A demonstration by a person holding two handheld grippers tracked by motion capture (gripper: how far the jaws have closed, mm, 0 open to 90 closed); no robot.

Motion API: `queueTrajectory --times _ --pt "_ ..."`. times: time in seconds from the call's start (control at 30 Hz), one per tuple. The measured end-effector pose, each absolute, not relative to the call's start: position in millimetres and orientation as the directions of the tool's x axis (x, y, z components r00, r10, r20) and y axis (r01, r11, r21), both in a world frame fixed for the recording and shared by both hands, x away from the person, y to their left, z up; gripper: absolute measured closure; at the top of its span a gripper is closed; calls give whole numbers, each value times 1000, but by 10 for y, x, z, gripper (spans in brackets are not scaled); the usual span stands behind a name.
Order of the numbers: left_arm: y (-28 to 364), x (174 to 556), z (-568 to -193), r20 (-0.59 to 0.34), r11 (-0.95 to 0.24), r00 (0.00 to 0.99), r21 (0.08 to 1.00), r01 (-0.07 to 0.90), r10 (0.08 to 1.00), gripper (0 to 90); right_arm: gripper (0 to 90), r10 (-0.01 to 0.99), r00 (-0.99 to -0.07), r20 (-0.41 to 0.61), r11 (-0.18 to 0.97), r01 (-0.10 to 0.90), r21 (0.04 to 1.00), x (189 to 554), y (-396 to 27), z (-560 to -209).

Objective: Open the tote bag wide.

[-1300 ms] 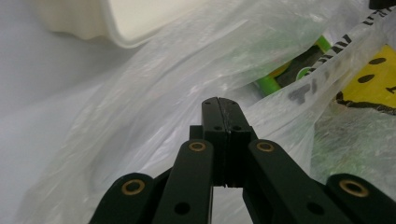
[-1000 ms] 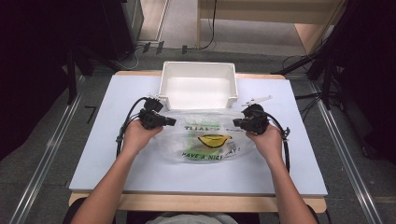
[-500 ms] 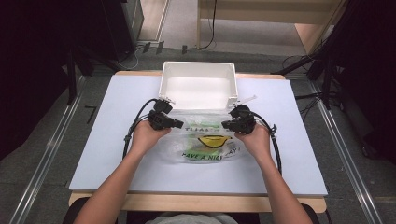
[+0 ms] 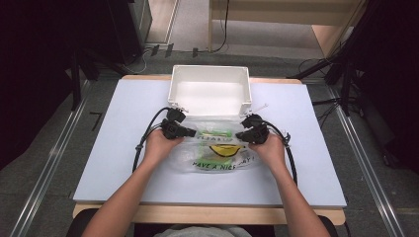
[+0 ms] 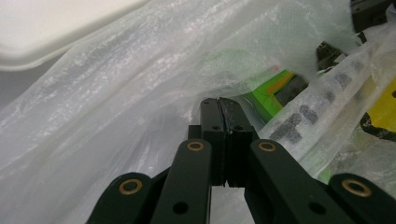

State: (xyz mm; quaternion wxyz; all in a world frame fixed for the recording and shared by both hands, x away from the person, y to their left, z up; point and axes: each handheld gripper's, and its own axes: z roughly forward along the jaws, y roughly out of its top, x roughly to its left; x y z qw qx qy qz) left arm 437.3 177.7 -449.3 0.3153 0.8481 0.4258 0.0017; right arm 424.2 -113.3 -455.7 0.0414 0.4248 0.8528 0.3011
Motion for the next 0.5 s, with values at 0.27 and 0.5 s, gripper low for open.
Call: queueTrajectory --times 0.27,0.5 --pt "1749 4431 -4460 -238 -423 622 553 718 746 900 900 768 -622 155 443 689 573 4346 -1087 -4561" --pt "1776 4467 -4502 -229 -415 609 551 724 760 900 900 782 -604 152 402 675 618 4454 -1099 -4488"
